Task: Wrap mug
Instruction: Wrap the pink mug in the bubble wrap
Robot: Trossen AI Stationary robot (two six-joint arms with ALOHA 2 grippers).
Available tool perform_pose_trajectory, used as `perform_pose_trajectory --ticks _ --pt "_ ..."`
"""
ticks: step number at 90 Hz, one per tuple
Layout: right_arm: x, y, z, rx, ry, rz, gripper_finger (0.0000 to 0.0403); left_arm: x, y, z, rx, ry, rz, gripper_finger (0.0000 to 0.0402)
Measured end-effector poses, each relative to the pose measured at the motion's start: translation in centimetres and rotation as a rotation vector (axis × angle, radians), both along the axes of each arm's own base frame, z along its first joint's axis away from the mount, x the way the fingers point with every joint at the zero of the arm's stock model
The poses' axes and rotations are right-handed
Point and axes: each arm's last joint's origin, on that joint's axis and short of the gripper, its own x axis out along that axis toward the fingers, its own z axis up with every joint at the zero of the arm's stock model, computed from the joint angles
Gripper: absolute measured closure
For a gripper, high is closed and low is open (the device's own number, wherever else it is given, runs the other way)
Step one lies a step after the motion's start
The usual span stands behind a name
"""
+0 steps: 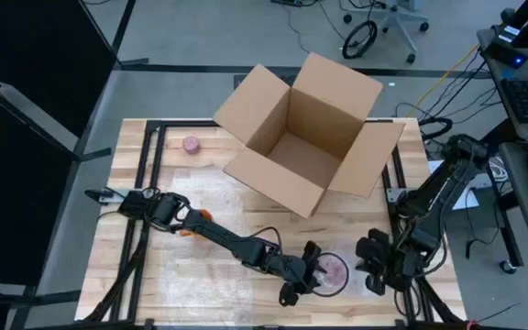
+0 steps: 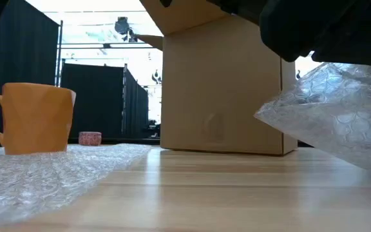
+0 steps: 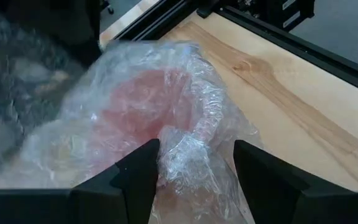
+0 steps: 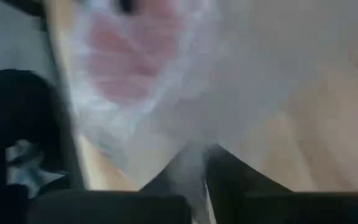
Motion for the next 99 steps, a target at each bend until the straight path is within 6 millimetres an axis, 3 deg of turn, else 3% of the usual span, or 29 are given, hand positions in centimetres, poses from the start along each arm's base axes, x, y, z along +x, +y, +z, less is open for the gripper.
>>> perform_pose_trajectory --ticks 47,71,99 --pt "4.3 -0.9 1.2 -0.010 -0.236 0.063 0.0403 0.0 0.0 0.0 0.001 0.001 0.001 0.0208" --pt "6.5 -0.4 -2.6 -0.022 -0.048 0.104 0.0403 0.0 0.0 0.0 -0.001 -0.004 0.002 0.0208" --pt "8.4 -0.5 -5.0 -0.021 0.047 0.084 0.0402 0.1 0.3 0.0 -0.037 0.012 0.032 0.0208"
